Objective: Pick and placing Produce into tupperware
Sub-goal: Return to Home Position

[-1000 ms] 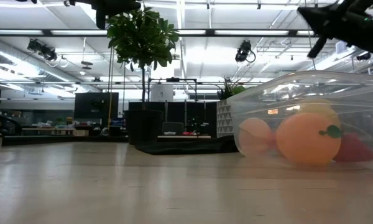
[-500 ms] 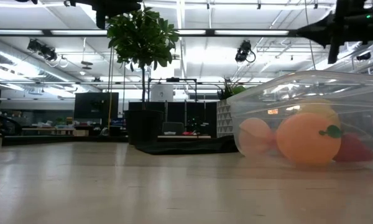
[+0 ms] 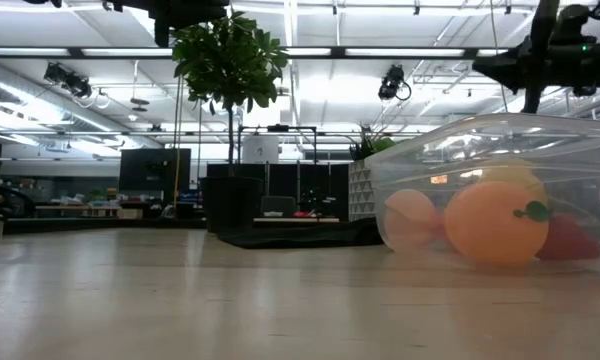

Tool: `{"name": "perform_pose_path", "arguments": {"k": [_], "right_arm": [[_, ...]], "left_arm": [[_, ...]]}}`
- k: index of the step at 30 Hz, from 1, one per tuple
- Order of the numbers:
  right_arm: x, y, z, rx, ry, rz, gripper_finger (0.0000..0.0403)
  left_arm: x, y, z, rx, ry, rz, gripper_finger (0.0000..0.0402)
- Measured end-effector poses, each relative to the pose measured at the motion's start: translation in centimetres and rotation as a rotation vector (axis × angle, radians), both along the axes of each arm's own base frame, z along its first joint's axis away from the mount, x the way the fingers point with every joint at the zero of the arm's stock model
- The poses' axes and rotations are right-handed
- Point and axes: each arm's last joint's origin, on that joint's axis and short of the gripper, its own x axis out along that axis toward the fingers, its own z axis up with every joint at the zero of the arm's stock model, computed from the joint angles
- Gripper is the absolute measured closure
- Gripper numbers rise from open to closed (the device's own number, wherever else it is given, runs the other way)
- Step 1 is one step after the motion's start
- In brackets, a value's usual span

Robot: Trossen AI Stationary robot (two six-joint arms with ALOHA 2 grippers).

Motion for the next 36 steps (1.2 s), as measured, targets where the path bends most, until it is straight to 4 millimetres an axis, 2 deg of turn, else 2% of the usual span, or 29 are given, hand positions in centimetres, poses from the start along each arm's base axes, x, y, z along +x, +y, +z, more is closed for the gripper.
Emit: {"name": "perform_pose_path", "arguments": {"k": [4,8,11,15,18,26,36], "right_arm": [[0.2,-0.2,-1.1,-0.018,-0.134,0.001,0.0403],[0.3,-0.3,-1.6,-0.002,-0.111,0.001,0.0403],[0.6,-0.4,-2.3,0.043,-0.039,0.033,0.0403],[1.0,-0.5,-5.0,0.220,0.178,0.068,0.0403],[1.2,-0.4,-4.5,0.182,0.164,0.088,0.0403],[1.6,-0.2,-5.0,0.184,0.223,0.174,0.0403],[1.7,0.8,-4.1,0.097,0.155,0.297,0.0403]], "left_arm": [[0.0,0.0,0.0,0.000,-0.001,-0.002,0.0294],[0.0,0.0,0.0,0.000,-0.001,-0.002,0.0294],[0.0,0.0,0.0,0.000,-0.001,-0.002,0.0294],[0.0,0.0,0.0,0.000,0.000,-0.002,0.0294],[0.0,0.0,0.0,0.000,0.002,-0.002,0.0294],[0.0,0.0,-0.3,-0.002,0.035,-0.002,0.0294],[0.0,0.0,-0.4,-0.027,0.029,-0.003,0.0294]]}}
